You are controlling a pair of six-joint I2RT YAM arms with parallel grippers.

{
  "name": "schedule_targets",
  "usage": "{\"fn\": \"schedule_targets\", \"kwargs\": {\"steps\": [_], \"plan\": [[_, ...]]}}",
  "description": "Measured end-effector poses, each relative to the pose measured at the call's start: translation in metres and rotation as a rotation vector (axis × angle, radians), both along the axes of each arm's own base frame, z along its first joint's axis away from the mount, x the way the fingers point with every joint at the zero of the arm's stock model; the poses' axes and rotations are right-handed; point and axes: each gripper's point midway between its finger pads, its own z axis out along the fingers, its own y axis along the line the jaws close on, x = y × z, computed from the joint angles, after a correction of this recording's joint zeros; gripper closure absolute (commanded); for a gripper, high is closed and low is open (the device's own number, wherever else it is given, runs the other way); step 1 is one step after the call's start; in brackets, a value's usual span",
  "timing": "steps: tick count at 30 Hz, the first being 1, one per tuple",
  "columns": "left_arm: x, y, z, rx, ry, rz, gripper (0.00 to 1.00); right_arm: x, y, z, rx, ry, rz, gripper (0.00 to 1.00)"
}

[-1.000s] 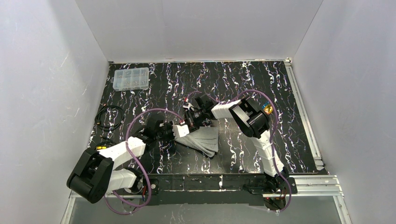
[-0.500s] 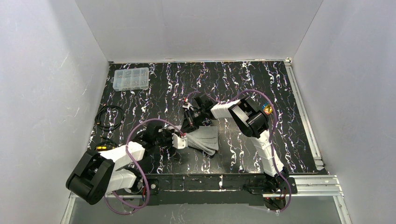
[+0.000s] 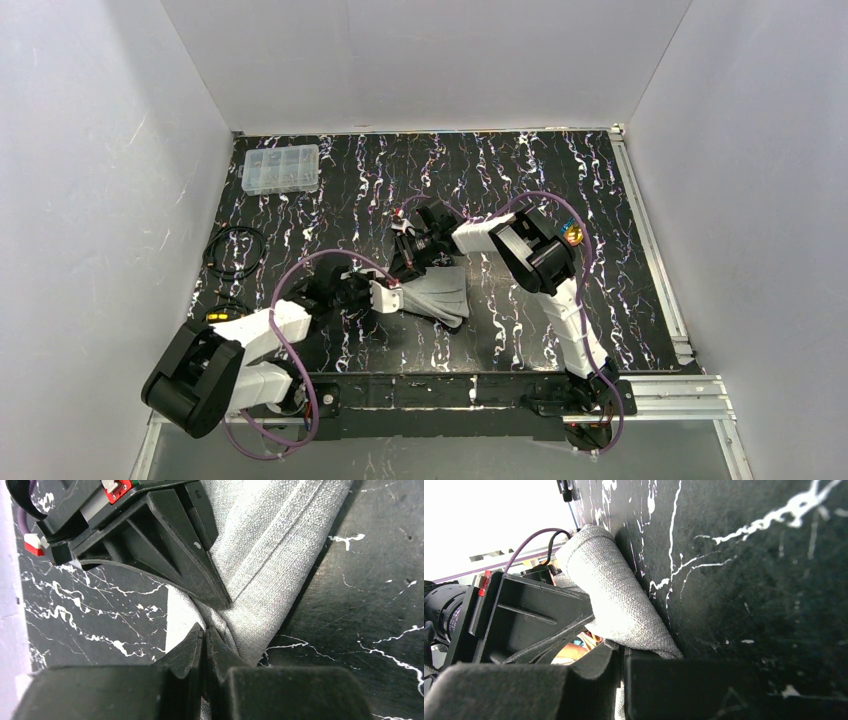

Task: Fold the napkin into a case and place the utensils inside
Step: Stuff the top corner of the smaller-rectangle-folded napkin at the center of the board.

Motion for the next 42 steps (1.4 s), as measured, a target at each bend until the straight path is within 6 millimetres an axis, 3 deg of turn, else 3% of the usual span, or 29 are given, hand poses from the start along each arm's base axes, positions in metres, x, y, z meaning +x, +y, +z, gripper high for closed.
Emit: {"fn": "schedule_targets", "kwargs": {"steps": [10,16,21,26,35,42], "plan": [[0.007,-0.002,0.014,-0.097,0.116,0.173,1.0,0.0,-0.001,-0.001,-0.005,-0.003,-0.002,0.99],[0.003,0.002,0.012,-0.114,0.161,0.224,0.99,0.0,-0.001,-0.002,-0.008,-0.006,-0.001,0.99],[0.002,0.002,0.011,-0.117,0.175,0.233,0.83,0.0,-0.001,-0.003,-0.009,-0.007,0.0,0.99],[-0.001,0.003,0.009,-0.112,0.186,0.234,0.76,0.0,-0.001,-0.003,-0.009,-0.008,-0.001,0.99],[-0.006,0.003,0.005,-0.104,0.217,0.222,0.82,0.0,-0.001,-0.003,-0.009,-0.008,-0.001,0.99],[-0.003,0.002,0.001,-0.096,0.217,0.227,0.96,0.0,-0.001,-0.003,-0.004,-0.005,-0.005,0.99]]}}
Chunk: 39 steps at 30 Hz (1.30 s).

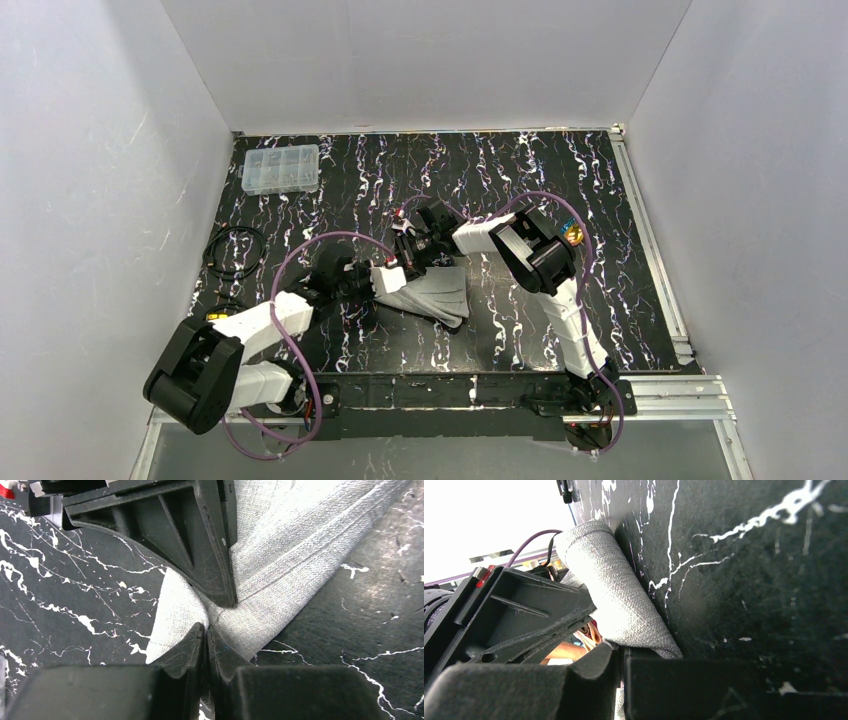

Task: Fold the napkin into a case and place the utensils inside
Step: Stuff the top corner of the smaller-rectangle-folded napkin at the center of the board.

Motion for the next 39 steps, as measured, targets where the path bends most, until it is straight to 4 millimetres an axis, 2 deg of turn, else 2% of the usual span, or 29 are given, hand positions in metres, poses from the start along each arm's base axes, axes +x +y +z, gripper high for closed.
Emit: {"fn": "schedule_targets", "kwargs": {"steps": [4,13,25,30,31,32,33,35,36,39], "plan": [[0.004,0.002,0.0,0.015,-0.026,0.003,1.0,0.0,0.001,0.001,0.004,0.001,-0.003,0.99],[0.004,0.004,-0.004,0.036,-0.057,-0.028,1.0,0.001,0.001,0.002,-0.001,-0.001,-0.002,0.99],[-0.002,0.003,-0.008,0.079,-0.146,-0.163,1.0,0.006,0.008,0.004,-0.034,0.004,0.011,0.99],[-0.006,0.003,-0.01,0.122,-0.204,-0.245,1.0,0.005,0.007,0.003,-0.032,-0.018,0.026,0.8],[-0.006,0.003,-0.01,0.132,-0.217,-0.264,1.0,0.005,0.007,0.002,-0.029,-0.025,0.031,0.21],[-0.007,0.004,-0.01,0.141,-0.226,-0.281,1.0,0.005,0.007,0.003,-0.023,-0.033,0.037,0.04],[-0.008,0.004,-0.011,0.149,-0.229,-0.294,1.0,0.004,0.006,0.005,-0.015,-0.027,0.045,0.02],[-0.012,0.003,-0.012,0.162,-0.232,-0.328,1.0,0.002,0.01,0.034,0.073,-0.051,0.094,0.01],[-0.013,0.003,-0.012,0.166,-0.233,-0.334,1.0,0.006,0.014,0.043,0.08,-0.125,0.087,0.01],[-0.015,0.004,-0.013,0.179,-0.233,-0.349,1.0,0.022,0.01,0.047,0.067,-0.244,0.061,0.01]]}}
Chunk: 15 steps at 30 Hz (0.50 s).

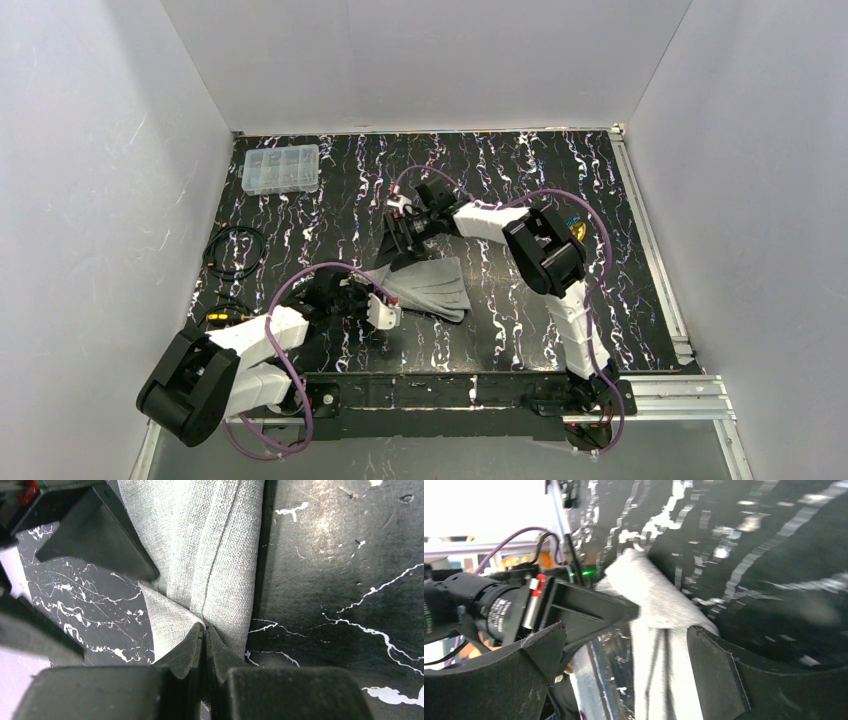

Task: Fold the napkin into a case and place the utensils inside
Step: Stuff the top corner of the smaller-rectangle-folded napkin at the center of the board.

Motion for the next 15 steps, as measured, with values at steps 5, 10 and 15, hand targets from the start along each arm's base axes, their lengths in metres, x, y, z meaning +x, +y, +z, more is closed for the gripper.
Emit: {"fn": "schedule_targets", "kwargs": {"steps": [5,10,15], "plan": [[-0.001,0.0,0.0,0.005,-0.001,-0.01,1.0,0.033,-0.036,-0.007,-0.111,-0.154,-0.084,0.01],[-0.002,0.0,0.0,0.006,0.0,-0.012,1.0,0.064,-0.112,0.023,-0.276,-0.515,-0.286,0.01],[-0.003,0.0,0.0,0.006,0.003,-0.014,1.0,0.092,-0.175,0.075,-0.32,-0.759,-0.499,0.01]]}}
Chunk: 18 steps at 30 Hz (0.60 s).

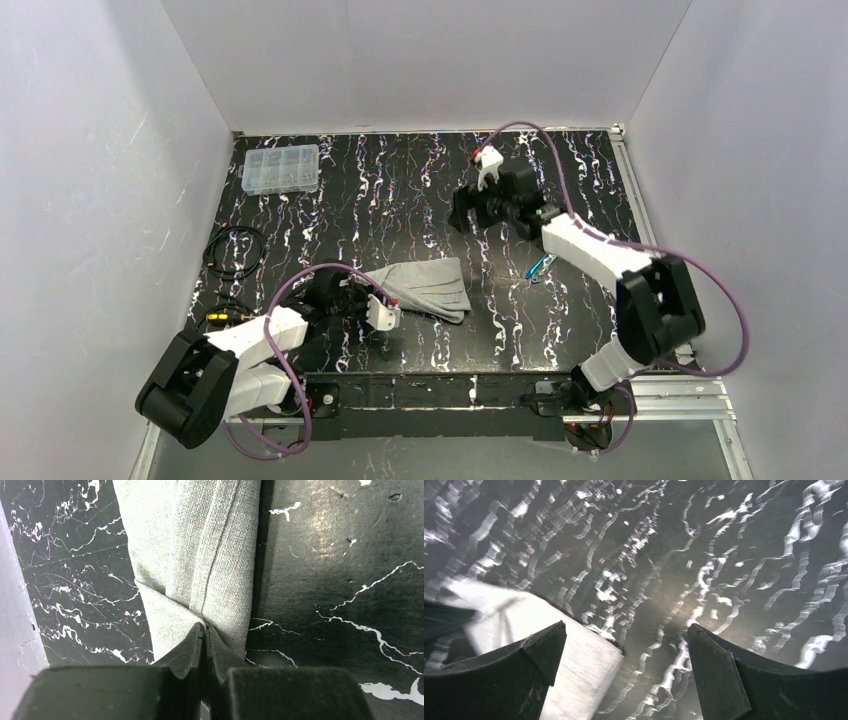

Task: Fold the napkin into a case and place the utensils inside
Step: Stuff the top corner of the smaller-rectangle-folded napkin at the center of the board.

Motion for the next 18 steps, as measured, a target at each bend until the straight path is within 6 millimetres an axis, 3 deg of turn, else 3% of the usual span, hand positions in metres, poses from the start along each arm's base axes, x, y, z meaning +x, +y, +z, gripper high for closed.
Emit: {"fn": "schedule_targets", "kwargs": {"steps": [1,2,6,7,12,18], "plan": [[0.0,0.0,0.0,0.0,0.0,0.0,1.0,0.007,-0.007,0.004,-0.038,-0.095,-0.011,0.01],[0.0,0.0,0.0,-0.001,0.001,0.0,1.0,0.001,-0.011,0.003,-0.085,-0.187,0.009,0.01],[-0.001,0.0,0.0,-0.002,0.006,0.002,1.0,-0.1,-0.006,-0.017,-0.195,-0.422,0.343,0.01],[-0.002,0.0,0.0,-0.003,0.007,0.003,1.0,-0.111,-0.007,-0.017,-0.214,-0.446,0.404,0.01],[-0.003,0.001,0.0,-0.007,0.009,0.006,1.0,-0.116,-0.01,-0.016,-0.259,-0.467,0.526,0.01],[-0.004,0.001,0.0,-0.012,0.009,0.01,1.0,-0.153,0.003,-0.039,-0.268,-0.456,0.698,0.01]]}}
